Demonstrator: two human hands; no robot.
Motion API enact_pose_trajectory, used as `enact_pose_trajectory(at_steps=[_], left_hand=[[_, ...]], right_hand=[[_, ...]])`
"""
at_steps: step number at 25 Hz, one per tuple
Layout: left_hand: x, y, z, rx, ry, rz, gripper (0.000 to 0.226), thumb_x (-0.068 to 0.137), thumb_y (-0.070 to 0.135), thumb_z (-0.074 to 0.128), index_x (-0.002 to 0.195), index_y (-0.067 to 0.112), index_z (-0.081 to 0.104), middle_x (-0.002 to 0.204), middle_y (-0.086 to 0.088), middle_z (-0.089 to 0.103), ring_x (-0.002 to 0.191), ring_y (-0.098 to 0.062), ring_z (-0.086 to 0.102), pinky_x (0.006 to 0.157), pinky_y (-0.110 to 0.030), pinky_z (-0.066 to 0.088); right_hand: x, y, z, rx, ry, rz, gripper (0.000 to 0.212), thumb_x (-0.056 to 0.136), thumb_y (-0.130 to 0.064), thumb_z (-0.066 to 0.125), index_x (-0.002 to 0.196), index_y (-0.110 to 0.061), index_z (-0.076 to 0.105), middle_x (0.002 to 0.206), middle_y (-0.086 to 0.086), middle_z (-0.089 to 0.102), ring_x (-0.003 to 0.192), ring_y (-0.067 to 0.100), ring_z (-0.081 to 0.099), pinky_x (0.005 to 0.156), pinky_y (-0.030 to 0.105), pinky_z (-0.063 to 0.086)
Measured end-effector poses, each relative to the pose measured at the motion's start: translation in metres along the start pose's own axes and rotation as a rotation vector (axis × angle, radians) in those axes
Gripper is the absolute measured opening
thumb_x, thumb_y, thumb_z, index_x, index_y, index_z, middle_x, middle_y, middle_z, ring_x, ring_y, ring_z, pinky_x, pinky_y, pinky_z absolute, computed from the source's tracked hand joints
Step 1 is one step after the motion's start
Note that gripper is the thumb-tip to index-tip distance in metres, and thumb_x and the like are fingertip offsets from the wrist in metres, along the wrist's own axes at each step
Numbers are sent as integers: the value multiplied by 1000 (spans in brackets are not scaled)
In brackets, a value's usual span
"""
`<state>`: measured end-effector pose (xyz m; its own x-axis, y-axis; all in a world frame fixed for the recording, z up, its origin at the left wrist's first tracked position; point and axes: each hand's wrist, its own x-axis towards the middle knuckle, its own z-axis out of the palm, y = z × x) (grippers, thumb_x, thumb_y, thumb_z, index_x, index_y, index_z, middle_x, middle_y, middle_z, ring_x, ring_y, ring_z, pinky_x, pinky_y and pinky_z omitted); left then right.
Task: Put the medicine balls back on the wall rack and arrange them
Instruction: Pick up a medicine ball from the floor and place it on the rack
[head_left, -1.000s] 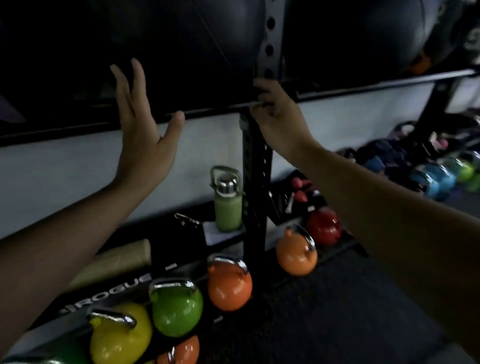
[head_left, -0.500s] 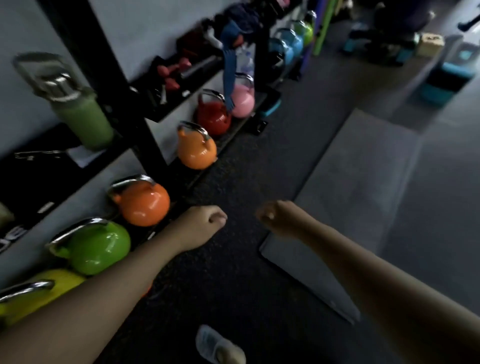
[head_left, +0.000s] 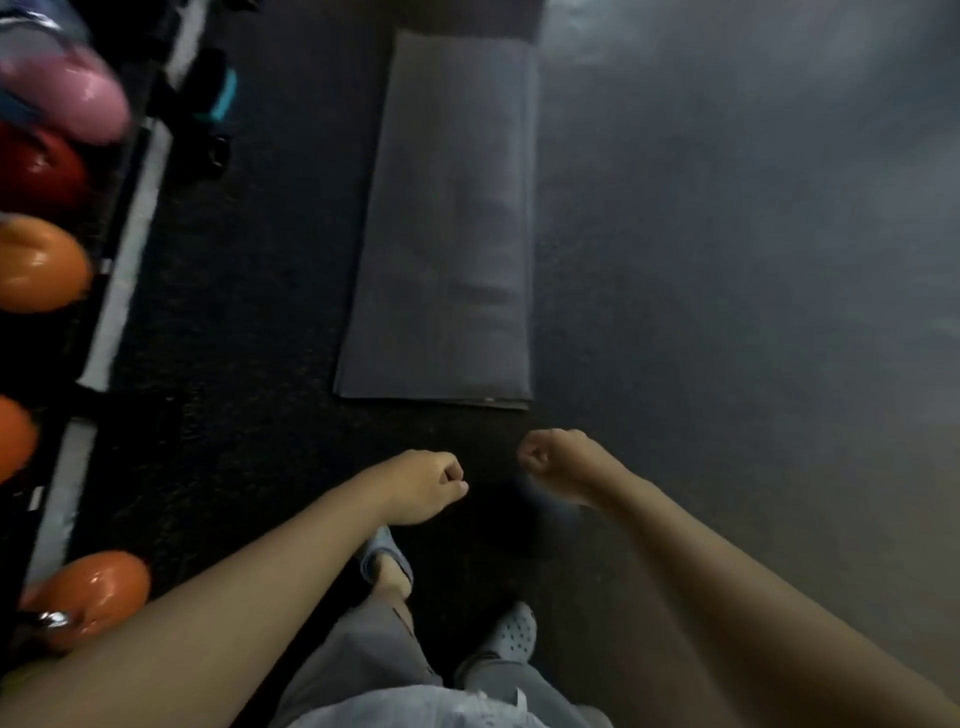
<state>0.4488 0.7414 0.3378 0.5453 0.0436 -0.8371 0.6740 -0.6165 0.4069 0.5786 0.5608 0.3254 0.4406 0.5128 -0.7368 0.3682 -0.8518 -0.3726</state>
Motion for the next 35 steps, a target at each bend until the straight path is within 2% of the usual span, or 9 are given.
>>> enact_pose_trajectory(at_steps=[7, 12, 17, 22, 26, 28, 30, 33, 35], left_hand=[[60, 46, 64, -11, -80, -11, 34, 106, 45, 51, 135, 30, 61, 118, 9, 62, 100, -8, 61, 82, -28, 50], [112, 15, 100, -144, -127, -124, 34, 109, 38, 49, 135, 21, 63, 131, -4, 66, 118, -21, 63, 105, -43, 53], [197, -36, 158, -235, -128, -362, 35, 111, 34, 44, 135, 18, 62, 133, -13, 65, 117, -28, 63, 103, -45, 52], [311, -88, 224, -358, -63, -484, 30, 109, 34, 50, 123, 15, 68, 123, -10, 68, 109, -26, 62, 94, -41, 50], [429, -108, 271, -647, 73, -602, 38, 107, 46, 50, 132, 20, 62, 132, -8, 65, 114, -27, 62, 99, -46, 52], [470, -111, 280, -893, 148, -659, 55, 105, 58, 44, 147, 23, 52, 144, -7, 59, 121, -30, 59, 100, -53, 53], [513, -115, 295, -1124, 171, -707, 70, 100, 71, 40, 155, 27, 46, 152, -7, 55, 128, -34, 57, 102, -59, 50], [546, -119, 316, -1396, 106, -746, 89, 86, 86, 46, 153, 27, 53, 147, -11, 61, 130, -36, 59, 108, -58, 46], [554, -119, 318, -1530, 95, -723, 76, 83, 83, 53, 134, 28, 67, 127, -8, 69, 113, -32, 65, 89, -49, 52]], right_hand=[[19, 81, 24, 184, -32, 112, 30, 109, -35, 47, 130, -24, 64, 98, -5, 62, 84, 12, 61, 68, 30, 46], [71, 132, 62, 361, -58, 226, 25, 108, -33, 50, 119, -22, 69, 107, 7, 72, 95, 24, 68, 82, 38, 55], [143, 205, 125, 629, -119, 488, 17, 107, -22, 53, 106, -17, 69, 96, 11, 71, 70, 19, 68, 51, 25, 53], [232, 277, 188, 679, -188, 613, 25, 106, -20, 49, 120, -11, 68, 106, 21, 76, 80, 28, 73, 69, 37, 58], [313, 337, 246, 677, -122, 769, 37, 106, -29, 46, 135, -8, 58, 126, 27, 69, 94, 37, 71, 69, 40, 56], [341, 356, 264, 840, -84, 857, 53, 108, -40, 44, 153, -11, 46, 140, 22, 60, 106, 40, 68, 75, 45, 57], [374, 373, 286, 1020, -102, 911, 65, 105, -57, 44, 157, -18, 45, 142, 15, 58, 100, 34, 64, 80, 49, 55], [407, 382, 311, 1288, -193, 905, 64, 96, -72, 46, 134, -24, 67, 127, 9, 69, 96, 31, 65, 72, 46, 51], [415, 381, 316, 1406, -209, 895, 60, 93, -73, 49, 118, -25, 74, 117, 9, 75, 102, 33, 69, 73, 45, 52]])
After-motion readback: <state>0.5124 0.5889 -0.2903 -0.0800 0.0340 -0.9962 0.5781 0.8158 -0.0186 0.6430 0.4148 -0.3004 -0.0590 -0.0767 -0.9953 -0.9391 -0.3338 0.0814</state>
